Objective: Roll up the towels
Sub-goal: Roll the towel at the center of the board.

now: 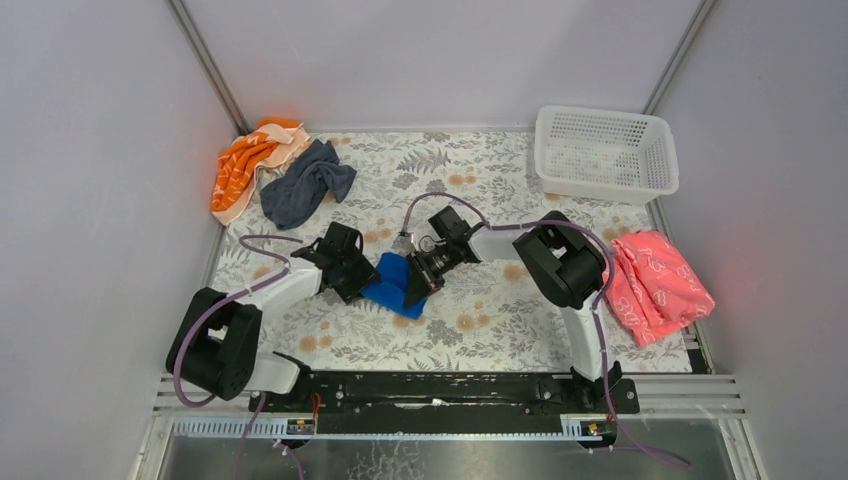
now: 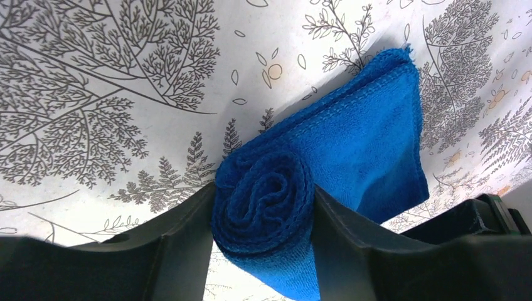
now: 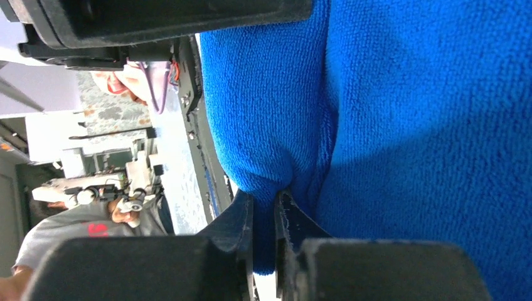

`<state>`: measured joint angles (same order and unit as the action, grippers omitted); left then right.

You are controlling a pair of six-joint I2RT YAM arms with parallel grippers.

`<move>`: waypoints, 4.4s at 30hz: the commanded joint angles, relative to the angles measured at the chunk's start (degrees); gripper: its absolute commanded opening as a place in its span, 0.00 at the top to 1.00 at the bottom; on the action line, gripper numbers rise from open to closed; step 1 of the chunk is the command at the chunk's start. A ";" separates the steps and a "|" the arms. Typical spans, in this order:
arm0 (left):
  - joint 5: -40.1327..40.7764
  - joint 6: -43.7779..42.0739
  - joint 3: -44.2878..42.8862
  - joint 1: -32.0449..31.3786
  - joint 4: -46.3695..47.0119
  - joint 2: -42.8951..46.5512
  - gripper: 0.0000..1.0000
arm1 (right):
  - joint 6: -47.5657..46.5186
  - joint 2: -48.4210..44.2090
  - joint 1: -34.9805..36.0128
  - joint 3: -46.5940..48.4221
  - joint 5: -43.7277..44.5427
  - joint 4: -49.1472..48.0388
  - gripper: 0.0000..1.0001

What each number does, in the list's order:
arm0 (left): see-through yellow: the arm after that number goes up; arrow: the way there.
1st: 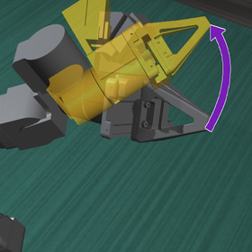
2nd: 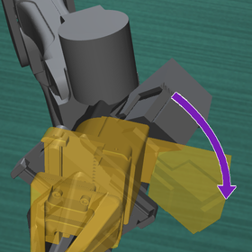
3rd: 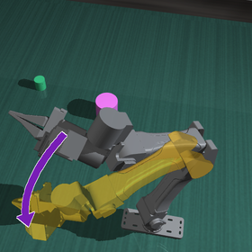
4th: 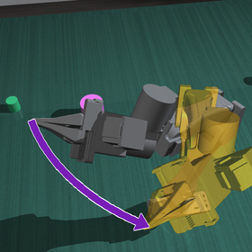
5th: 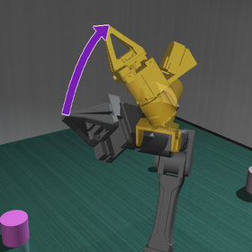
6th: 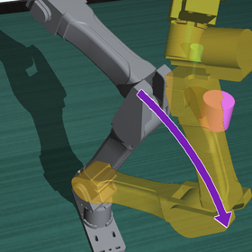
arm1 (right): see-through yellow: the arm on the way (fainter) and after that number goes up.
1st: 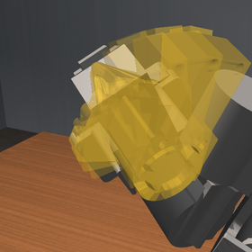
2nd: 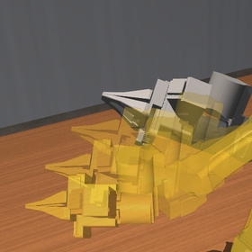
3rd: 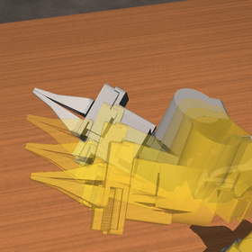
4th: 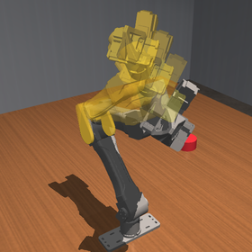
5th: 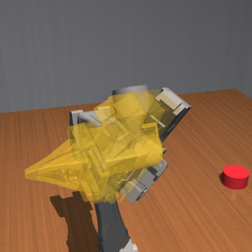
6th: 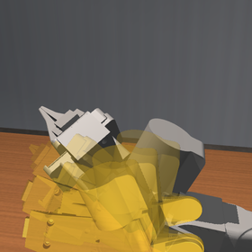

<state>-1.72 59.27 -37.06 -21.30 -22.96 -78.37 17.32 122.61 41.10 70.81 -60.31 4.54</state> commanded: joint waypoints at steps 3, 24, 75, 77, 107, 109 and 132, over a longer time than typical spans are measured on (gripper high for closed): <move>2.59 -1.57 1.14 -0.23 1.16 -3.16 0.53 | -4.42 -6.31 0.37 -5.28 15.58 4.75 0.78; 3.29 -2.31 1.73 -0.23 0.28 -3.96 0.55 | -28.12 -30.10 22.69 -12.66 62.05 -4.18 0.35; 6.30 1.16 -2.05 -2.85 -7.00 9.06 0.18 | -10.43 0.16 6.24 3.84 13.89 15.47 0.94; 6.37 1.52 -1.90 -3.42 -5.78 7.32 0.18 | -9.83 0.63 6.08 3.85 13.87 15.56 0.94; 9.14 -1.42 2.25 -3.46 -3.32 -3.83 0.52 | -12.89 -23.53 8.57 -6.98 37.20 2.47 0.47; 8.87 -1.59 2.10 -3.48 -3.32 -4.07 0.53 | -14.81 -25.69 10.42 -7.12 42.88 2.68 0.41; 8.70 -2.35 0.60 -3.51 -3.99 -4.55 0.52 | -28.83 -18.25 26.33 -11.54 68.87 -1.33 0.34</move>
<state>3.07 59.35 -37.58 -25.08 -22.28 -80.18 -11.05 102.13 66.94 60.53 4.71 2.13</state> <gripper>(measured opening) 0.481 0.682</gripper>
